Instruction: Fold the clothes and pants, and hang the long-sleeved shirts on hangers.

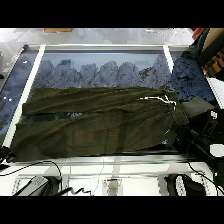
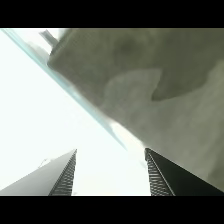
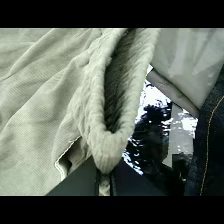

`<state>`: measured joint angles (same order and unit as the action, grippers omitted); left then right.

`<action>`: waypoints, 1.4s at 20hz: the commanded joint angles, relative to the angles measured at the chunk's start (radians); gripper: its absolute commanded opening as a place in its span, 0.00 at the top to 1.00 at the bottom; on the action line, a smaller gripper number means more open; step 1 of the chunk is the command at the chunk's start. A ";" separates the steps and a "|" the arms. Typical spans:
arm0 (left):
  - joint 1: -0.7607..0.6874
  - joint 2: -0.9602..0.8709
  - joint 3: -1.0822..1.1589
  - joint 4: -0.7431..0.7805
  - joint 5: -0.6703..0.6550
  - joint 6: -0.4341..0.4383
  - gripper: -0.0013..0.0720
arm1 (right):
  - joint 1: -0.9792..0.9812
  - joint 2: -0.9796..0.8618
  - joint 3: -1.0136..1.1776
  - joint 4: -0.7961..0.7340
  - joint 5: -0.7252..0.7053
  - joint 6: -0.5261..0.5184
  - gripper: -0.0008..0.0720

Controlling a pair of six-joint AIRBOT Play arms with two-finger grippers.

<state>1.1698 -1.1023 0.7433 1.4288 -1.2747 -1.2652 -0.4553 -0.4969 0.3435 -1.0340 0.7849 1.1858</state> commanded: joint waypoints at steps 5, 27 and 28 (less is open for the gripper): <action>0.126 -0.010 -0.116 -0.222 0.265 0.106 0.28 | 0.005 0.001 0.001 0.003 0.002 0.000 0.94; 0.126 0.051 -0.050 -0.435 0.276 0.281 0.96 | 0.005 0.001 0.001 0.001 0.012 0.002 0.94; 0.126 0.058 -0.050 -0.436 0.270 0.274 0.96 | 0.005 0.001 0.001 0.001 0.013 0.002 0.94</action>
<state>1.2964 -1.0874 0.6785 1.0222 -0.9913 -0.9874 -0.4503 -0.4957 0.3439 -1.0321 0.7982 1.1892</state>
